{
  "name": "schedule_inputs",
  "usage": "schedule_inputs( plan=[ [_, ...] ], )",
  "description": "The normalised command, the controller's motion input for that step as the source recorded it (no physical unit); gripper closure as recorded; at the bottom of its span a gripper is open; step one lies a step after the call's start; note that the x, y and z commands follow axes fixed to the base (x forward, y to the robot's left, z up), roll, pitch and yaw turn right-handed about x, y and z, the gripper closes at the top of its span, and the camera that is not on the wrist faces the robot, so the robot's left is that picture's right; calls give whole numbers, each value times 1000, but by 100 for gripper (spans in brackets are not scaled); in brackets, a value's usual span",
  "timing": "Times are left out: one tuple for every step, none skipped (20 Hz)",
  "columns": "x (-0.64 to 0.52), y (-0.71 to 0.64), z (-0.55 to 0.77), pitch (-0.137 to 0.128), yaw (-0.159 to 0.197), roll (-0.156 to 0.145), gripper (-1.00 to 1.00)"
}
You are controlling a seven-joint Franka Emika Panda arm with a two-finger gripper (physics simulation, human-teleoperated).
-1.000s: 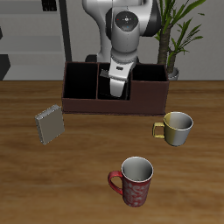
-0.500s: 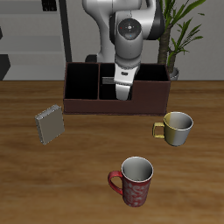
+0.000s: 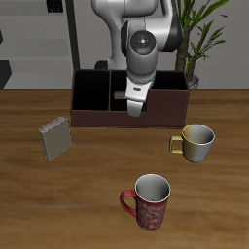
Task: Place the black book into the back desk caddy's front compartment
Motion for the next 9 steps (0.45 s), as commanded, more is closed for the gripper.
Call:
schedule_inputs(
  plan=[
    [18,26,-28,23,-12,-8,-100],
    [-26,153,11,6,-18,9,-100],
    [-78,-15,26,-11,0,8,-100],
    [-23,89,8,8,-25,8,-100],
    [9,162,153,-15,-117,26,-100],
    [5,217,121,-30,-63,40,-100],
    [-46,198,164,-12,-17,45,-100],
    [-51,115,273,-25,-74,39,-100],
    [-79,115,354,-12,-166,42,-100]
  ],
)
